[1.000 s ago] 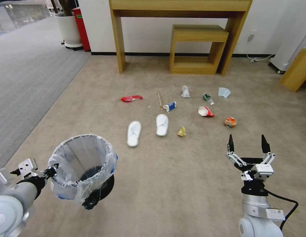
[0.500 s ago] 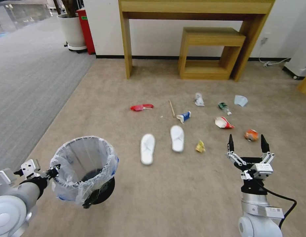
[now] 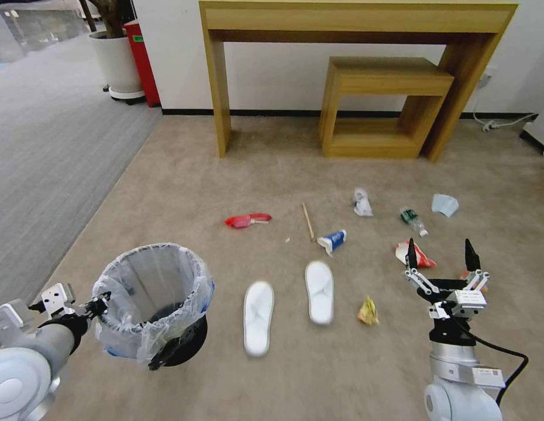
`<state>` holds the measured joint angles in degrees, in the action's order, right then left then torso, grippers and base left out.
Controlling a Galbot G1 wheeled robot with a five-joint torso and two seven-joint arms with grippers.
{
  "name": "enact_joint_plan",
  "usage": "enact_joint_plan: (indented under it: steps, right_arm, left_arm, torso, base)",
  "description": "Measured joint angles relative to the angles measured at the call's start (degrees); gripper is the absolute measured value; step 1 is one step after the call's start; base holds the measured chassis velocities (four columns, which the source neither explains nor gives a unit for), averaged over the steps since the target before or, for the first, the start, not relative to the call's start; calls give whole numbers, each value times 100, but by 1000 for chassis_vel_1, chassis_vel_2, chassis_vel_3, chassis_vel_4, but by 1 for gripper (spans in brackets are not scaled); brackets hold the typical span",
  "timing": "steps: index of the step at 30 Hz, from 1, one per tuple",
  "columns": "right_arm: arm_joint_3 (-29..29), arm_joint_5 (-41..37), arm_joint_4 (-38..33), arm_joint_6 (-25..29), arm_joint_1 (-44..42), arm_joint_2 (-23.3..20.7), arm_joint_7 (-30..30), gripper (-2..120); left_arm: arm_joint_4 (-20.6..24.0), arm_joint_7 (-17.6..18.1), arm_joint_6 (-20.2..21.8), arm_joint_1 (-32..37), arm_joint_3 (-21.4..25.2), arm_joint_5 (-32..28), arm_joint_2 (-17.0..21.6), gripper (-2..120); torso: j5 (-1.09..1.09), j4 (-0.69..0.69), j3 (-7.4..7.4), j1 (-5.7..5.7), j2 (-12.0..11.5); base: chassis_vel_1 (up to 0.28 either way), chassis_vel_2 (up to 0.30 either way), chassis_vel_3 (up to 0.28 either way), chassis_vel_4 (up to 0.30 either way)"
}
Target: Pick up the trash bin and place the garbage on the floor into it.
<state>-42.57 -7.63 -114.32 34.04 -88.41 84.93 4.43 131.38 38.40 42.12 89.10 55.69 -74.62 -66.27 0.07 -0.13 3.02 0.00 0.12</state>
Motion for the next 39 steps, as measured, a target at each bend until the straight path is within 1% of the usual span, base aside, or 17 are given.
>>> enact_joint_plan:
  steps: [2,3,4,6,9,10,14,20,23,26,28,30,31,34,35,38,39]
  right_arm:
    - [1,-16,12,16,16,-9,-4,100]
    - [2,-25,14,16,19,-13,-9,100]
    - [2,-25,14,16,19,-13,-9,100]
    - [12,-72,9,23,21,-24,-20,100]
    - [12,-81,-23,23,16,-31,-23,100]
    - [12,-81,-35,22,8,-31,-26,100]
    - [14,-78,-80,-13,-31,-33,-67,100]
    - [41,10,-132,-90,-112,-16,-77,100]
    - [68,30,-173,-205,-165,-22,-62,100]
    - [110,76,-262,-543,-305,-114,-72,100]
    - [121,78,-274,-626,-339,-142,-92,100]
    - [208,83,-350,-1144,-507,-316,-377,100]
    - [208,83,-350,-1144,-507,-316,-377,100]
    - [321,40,-426,-1827,-699,-584,-745,100]
    - [321,40,-426,-1827,-699,-584,-745,100]
    - [529,-293,-559,-3127,-993,-1081,-1052,100]
    - [529,-293,-559,-3127,-993,-1081,-1052,100]
  left_arm:
    - [3,-4,0,0,-1,9,-3,3]
    - [3,-4,0,0,-2,15,-4,3]
    - [3,-4,0,0,-2,15,-4,3]
    - [4,-4,0,-7,-11,38,-6,3]
    - [16,-4,1,-11,-36,62,-14,3]
    - [18,-4,1,-11,-44,66,-18,3]
    - [37,-12,2,-1,-53,67,-20,3]
    - [53,-25,4,27,-16,63,-4,3]
    - [56,-32,4,32,-2,56,2,3]
    - [57,-39,4,36,10,45,8,3]
    - [58,-41,3,37,11,44,8,3]
    - [64,-46,3,40,24,40,8,3]
    - [64,-46,3,40,24,40,8,3]
    - [64,-50,3,41,32,36,12,3]
    - [64,-50,3,41,32,36,12,3]
    - [65,-55,3,38,34,35,13,3]
    - [65,-55,3,38,34,35,13,3]
  torso:
    - [-5,-2,0,0,0]
    - [1,0,-1,0,0]
    - [1,0,-1,0,0]
    - [-6,0,0,0,0]
    - [-1,0,2,1,-1]
    - [-4,-2,2,2,-1]
    - [-1,-2,0,1,-1]
    - [-3,0,-3,0,0]
    - [-2,0,-2,1,0]
    - [-2,0,-1,0,0]
    - [-2,-1,-1,0,0]
    - [-2,-1,-1,0,0]
    - [-2,-1,-1,0,0]
    - [-2,-1,-1,0,0]
    - [-2,-1,-1,0,0]
    - [-3,-1,-1,0,0]
    - [-3,-1,-1,0,0]
  base:
    - [-254,430,245,-434]
    - [-267,430,255,-414]
    - [-267,430,255,-414]
    - [-212,316,239,-318]
    - [-191,228,179,-193]
    - [-169,137,67,-89]
    - [-38,14,1,10]
    - [54,-58,-30,56]
    - [0,0,0,0]
    - [0,0,0,0]
    - [0,0,0,0]
    - [0,0,0,0]
    - [0,0,0,0]
    - [0,0,0,0]
    - [0,0,0,0]
    - [0,0,0,0]
    - [0,0,0,0]
